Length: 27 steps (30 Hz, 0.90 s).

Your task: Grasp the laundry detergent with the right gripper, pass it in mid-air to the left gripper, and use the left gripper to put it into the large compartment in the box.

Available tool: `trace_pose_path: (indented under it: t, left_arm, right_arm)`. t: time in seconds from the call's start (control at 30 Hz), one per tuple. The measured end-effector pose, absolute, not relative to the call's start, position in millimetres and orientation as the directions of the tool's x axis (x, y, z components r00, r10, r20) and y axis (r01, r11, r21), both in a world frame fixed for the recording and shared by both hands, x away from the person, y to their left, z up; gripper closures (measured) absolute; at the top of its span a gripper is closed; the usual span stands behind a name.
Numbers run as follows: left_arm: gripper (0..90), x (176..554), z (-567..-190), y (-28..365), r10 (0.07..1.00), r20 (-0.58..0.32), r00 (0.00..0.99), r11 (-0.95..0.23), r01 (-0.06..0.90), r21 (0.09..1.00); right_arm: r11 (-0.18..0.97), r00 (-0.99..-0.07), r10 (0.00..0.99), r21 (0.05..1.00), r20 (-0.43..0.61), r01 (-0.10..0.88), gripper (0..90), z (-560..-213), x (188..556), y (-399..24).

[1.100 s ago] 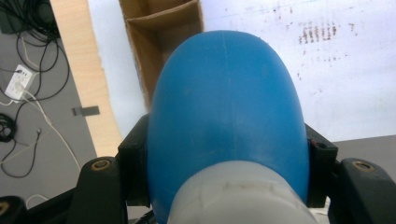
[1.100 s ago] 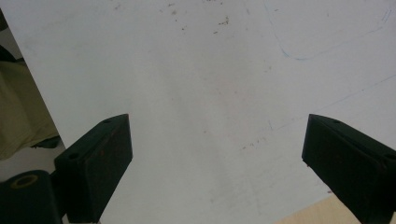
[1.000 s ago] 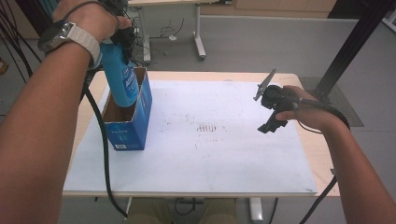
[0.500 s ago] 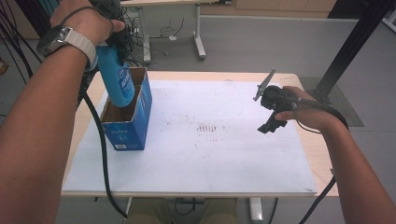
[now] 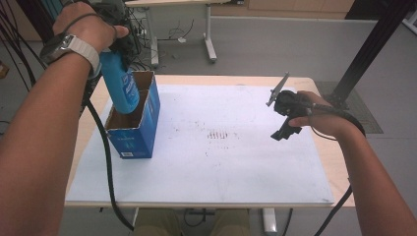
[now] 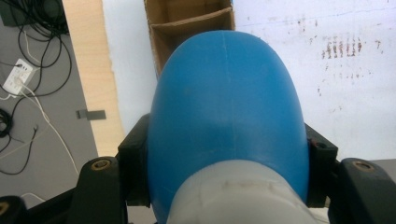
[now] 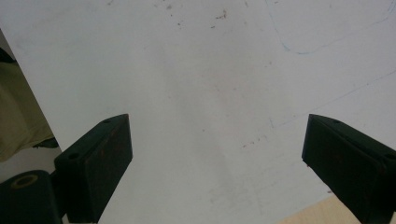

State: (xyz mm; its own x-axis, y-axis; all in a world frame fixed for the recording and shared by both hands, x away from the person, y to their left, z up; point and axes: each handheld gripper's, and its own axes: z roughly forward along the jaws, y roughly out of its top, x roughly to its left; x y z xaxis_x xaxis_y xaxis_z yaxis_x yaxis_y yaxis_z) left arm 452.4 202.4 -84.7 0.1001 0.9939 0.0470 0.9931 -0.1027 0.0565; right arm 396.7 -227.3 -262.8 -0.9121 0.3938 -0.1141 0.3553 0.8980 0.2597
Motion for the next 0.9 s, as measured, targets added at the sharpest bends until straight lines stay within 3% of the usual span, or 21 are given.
trace_pose_path:
  t: [0.9]
  left_arm:
    - [37.5, 461, -129, 212, 0.993, 0.042, 0.107, -0.109, 0.993, 0.053]
  right_arm:
    - [0.899, -0.913, 0.394, 0.252, -0.103, 0.359, 8.5, -270, 399, -223]
